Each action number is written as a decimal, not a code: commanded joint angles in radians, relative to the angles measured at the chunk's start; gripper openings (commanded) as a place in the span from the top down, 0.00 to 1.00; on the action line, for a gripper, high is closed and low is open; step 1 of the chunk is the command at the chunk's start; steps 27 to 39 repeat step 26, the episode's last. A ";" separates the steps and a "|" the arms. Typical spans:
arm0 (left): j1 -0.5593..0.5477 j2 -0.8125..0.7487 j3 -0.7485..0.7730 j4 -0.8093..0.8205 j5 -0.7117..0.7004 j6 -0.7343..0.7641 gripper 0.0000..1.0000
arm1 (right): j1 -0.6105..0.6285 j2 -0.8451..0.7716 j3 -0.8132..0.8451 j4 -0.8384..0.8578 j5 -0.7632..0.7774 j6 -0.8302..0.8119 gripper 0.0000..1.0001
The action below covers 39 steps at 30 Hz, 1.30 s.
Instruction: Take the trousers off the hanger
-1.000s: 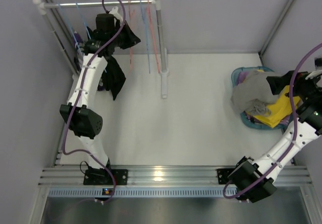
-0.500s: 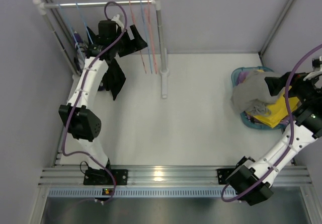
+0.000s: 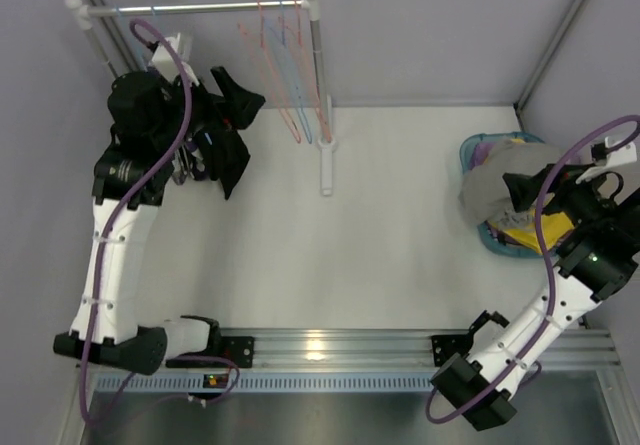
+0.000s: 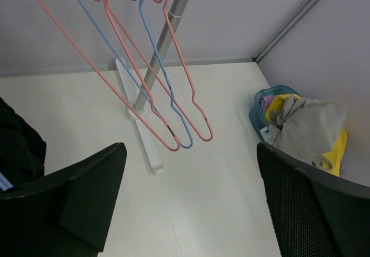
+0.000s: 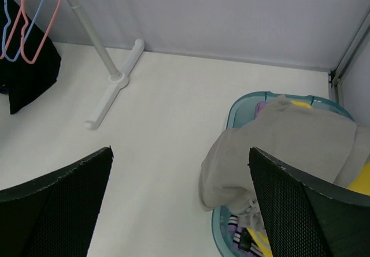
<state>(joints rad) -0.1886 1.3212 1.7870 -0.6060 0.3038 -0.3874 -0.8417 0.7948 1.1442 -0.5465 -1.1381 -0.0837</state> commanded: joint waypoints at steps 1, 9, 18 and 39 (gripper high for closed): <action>0.005 -0.117 -0.095 -0.026 0.038 0.096 0.01 | 0.026 -0.068 -0.046 0.048 -0.014 0.062 0.01; 0.005 -0.400 -0.326 -0.147 -0.095 0.246 0.01 | 0.275 -0.213 -0.167 0.086 0.289 0.254 0.00; 0.070 -0.585 -0.477 -0.196 -0.206 0.328 0.01 | 0.777 -0.140 -0.146 0.097 0.704 0.309 0.01; 0.092 -0.593 -0.483 -0.192 -0.293 0.288 0.01 | 0.814 -0.140 -0.144 0.103 0.686 0.274 0.01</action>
